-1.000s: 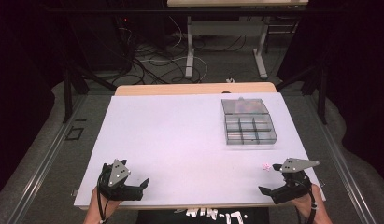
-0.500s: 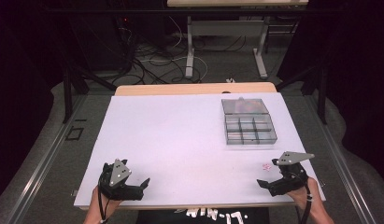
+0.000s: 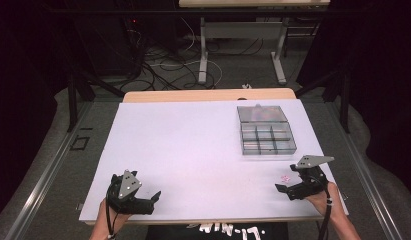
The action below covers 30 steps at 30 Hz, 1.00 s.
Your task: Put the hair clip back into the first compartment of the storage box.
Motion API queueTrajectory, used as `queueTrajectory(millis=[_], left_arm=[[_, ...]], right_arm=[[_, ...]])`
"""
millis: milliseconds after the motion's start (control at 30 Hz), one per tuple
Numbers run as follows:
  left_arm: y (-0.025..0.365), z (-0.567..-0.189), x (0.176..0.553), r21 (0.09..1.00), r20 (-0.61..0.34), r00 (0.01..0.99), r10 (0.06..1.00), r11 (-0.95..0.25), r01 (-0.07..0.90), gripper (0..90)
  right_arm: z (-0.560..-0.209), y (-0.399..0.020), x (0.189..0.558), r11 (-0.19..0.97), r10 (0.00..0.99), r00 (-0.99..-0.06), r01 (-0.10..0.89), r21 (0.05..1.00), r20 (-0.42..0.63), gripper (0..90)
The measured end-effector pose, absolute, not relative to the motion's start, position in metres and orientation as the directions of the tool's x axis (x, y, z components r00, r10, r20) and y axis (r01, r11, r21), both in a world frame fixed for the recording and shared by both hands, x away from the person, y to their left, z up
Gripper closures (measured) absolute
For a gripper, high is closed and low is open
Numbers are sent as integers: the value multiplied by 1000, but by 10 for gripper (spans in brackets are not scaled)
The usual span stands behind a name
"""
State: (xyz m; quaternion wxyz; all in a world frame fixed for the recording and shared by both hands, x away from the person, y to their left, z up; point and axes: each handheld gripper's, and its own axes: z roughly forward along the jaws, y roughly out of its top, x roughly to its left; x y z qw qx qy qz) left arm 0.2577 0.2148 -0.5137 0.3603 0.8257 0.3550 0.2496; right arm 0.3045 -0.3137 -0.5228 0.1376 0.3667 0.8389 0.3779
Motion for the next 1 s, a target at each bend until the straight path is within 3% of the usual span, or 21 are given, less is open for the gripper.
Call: queueTrajectory(millis=[500,900,1000], left_arm=[[213,-514,258,774,144,620,771,-479,415,2],[214,-514,259,775,154,617,771,-482,409,2],[214,-514,260,770,158,618,770,-488,411,2]], right_arm=[[-530,-323,315,429,737,-674,522,737,49,533],[-539,-322,316,507,739,-673,537,675,-20,776],[-540,-321,316,507,752,-658,546,667,-32,792]])
